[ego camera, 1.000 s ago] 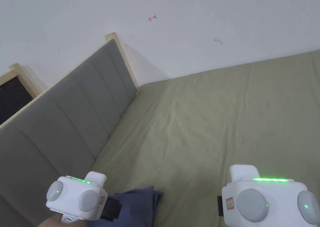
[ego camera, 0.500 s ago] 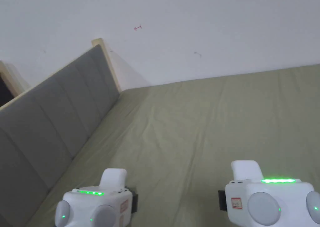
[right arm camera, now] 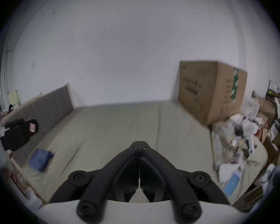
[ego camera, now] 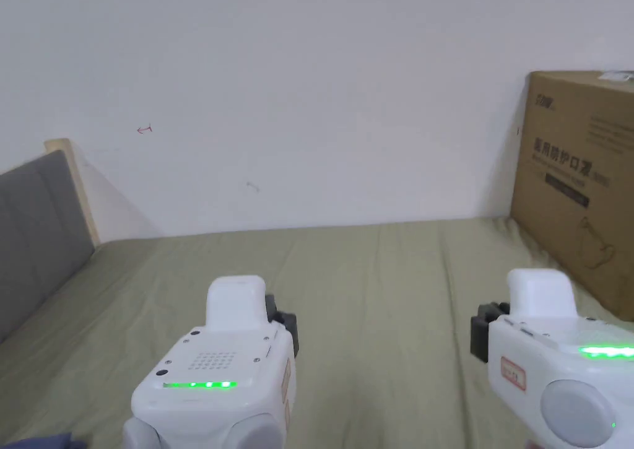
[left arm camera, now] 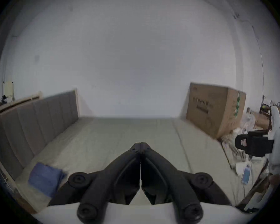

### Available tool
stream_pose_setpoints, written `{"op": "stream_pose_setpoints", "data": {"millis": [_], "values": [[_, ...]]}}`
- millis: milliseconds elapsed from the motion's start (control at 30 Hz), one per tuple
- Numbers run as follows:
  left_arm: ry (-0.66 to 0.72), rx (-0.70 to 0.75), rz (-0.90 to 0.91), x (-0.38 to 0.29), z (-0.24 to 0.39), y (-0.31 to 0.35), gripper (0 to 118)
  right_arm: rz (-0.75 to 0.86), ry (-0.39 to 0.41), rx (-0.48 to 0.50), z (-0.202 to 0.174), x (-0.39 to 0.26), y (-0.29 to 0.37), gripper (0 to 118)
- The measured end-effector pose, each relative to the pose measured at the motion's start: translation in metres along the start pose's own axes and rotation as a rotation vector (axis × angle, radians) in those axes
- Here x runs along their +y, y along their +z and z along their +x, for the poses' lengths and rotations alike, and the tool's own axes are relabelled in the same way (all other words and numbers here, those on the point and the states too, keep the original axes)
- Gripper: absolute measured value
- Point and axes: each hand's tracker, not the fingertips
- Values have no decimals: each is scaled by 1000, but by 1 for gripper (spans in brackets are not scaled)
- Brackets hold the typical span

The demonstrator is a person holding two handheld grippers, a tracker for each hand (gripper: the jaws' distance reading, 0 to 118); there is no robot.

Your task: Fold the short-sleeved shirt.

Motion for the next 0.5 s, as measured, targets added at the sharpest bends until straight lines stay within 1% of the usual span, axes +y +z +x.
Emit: {"op": "stream_pose_setpoints", "data": {"millis": [67, 200, 267, 333, 367, 400, 433, 467, 500], "values": [[-29, 43, 112, 12, 10, 15, 0, 112, 10, -7, 8, 15, 16, 1], [-83, 102, 247, 26, 22, 38, 0, 273, 106, -18, 8, 27, 37, 1], [-114, 130, 280, 28, 24, 46, 0, 295, 74, -8, 8, 28, 44, 1], [-119, 152, 283, 28, 24, 48, 0, 317, 26, 5, 9, 27, 46, 1], [-110, 148, 283, 28, 22, 50, 1, 315, 24, 4, 8, 26, 47, 2], [-102, 146, 285, 27, 20, 52, 21, 318, 23, 7, 7, 25, 47, 17], [-97, 142, 285, 26, 20, 51, 48, 321, 27, 9, 6, 23, 47, 39], [-97, 139, 285, 25, 19, 52, 81, 321, 40, 3, 4, 23, 44, 57], [-100, 141, 279, 25, 18, 52, 113, 316, 51, -5, 3, 22, 43, 61]]}}
